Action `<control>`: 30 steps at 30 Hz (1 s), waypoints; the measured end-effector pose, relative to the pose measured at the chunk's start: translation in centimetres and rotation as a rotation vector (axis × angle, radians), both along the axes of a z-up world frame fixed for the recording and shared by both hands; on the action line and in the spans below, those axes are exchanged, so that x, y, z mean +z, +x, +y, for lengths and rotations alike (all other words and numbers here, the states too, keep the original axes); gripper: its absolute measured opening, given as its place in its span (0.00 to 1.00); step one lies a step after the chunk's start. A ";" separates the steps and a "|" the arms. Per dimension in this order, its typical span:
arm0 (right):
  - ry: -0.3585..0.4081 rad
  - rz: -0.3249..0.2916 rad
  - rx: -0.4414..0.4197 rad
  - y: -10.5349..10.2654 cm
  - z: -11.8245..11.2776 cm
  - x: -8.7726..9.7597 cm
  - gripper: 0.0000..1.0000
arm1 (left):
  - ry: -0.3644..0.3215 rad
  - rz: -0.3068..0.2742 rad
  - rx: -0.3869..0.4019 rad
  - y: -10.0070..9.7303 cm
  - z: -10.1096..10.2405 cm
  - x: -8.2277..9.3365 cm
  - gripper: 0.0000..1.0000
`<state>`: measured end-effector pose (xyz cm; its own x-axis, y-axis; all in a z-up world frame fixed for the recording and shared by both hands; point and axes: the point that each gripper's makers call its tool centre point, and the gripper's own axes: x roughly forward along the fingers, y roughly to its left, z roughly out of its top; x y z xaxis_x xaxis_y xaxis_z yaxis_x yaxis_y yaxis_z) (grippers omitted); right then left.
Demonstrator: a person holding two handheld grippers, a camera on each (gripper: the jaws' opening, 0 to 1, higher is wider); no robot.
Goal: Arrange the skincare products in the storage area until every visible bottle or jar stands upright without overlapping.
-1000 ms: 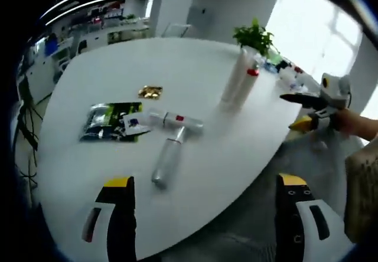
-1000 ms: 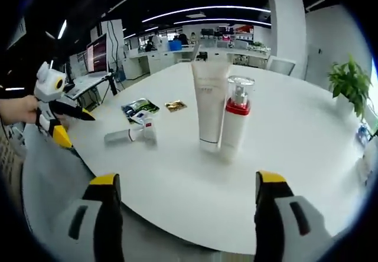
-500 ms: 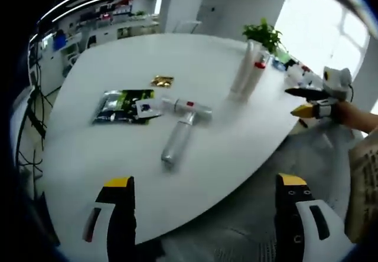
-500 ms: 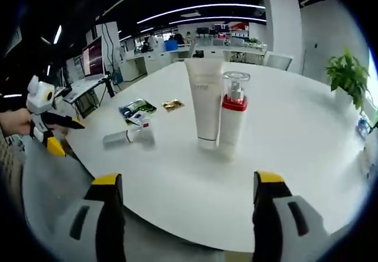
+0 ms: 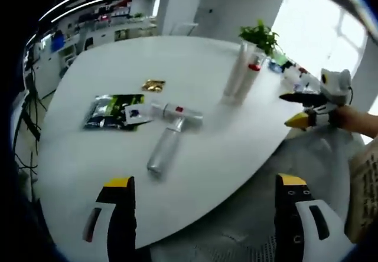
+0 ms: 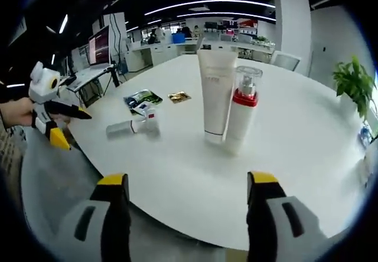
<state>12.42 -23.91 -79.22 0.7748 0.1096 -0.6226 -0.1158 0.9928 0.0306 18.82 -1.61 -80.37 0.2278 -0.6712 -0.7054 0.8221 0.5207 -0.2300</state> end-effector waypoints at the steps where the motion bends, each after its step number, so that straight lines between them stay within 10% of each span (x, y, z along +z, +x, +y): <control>1: 0.000 0.003 0.015 0.0 0.3 0.0 0.79 | 0.008 -0.006 -0.008 -0.2 -0.1 0.0 0.96; 8: -0.044 0.049 0.133 0.4 2.3 -0.6 0.73 | -0.013 -0.031 -0.040 -1.3 0.0 1.3 0.96; 30: -0.178 0.151 0.425 10.8 9.7 -5.0 0.58 | -0.084 -0.060 0.036 -0.1 1.0 2.0 0.95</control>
